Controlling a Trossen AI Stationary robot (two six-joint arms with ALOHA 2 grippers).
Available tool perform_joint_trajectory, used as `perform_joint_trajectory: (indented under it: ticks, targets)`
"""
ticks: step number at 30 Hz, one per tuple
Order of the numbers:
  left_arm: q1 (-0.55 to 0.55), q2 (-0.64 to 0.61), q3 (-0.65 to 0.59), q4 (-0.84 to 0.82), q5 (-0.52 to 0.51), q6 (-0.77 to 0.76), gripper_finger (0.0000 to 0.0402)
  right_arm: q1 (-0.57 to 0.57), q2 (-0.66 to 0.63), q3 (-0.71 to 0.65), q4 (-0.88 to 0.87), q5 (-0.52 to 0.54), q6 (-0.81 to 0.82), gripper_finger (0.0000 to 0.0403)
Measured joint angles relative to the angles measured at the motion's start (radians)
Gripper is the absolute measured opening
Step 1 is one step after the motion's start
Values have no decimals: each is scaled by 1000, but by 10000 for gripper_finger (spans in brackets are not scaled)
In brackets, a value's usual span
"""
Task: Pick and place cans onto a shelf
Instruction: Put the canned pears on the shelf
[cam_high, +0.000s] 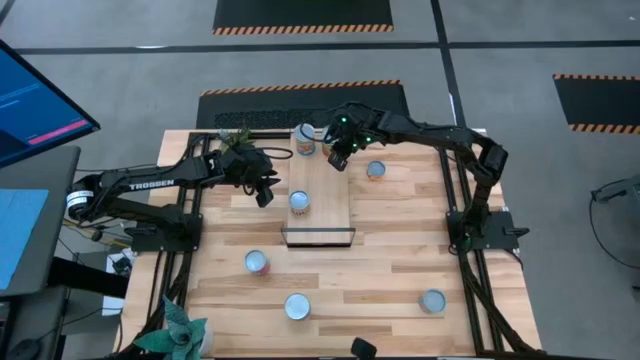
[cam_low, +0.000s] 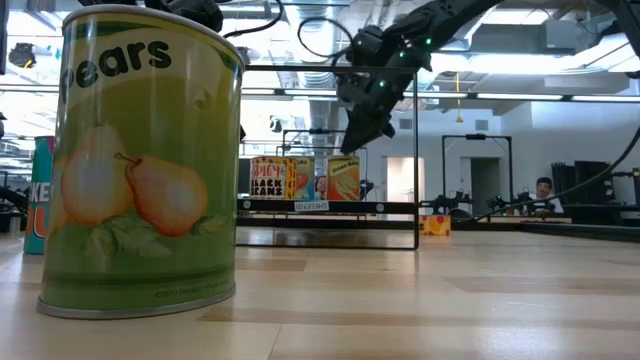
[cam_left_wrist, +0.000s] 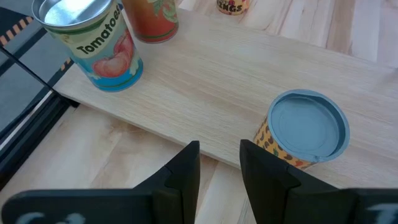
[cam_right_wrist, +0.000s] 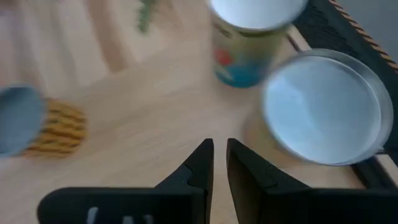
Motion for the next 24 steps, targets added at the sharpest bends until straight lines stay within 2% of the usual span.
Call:
perform_joint_trajectory:
  ticks: [15,24]
  targets:
    - [0,0,0,-5,0,-9,103,127,-194,33,-114,8,105,69]
    - [0,0,0,-5,0,-10,103,129,-304,33,-118,13,142,69]
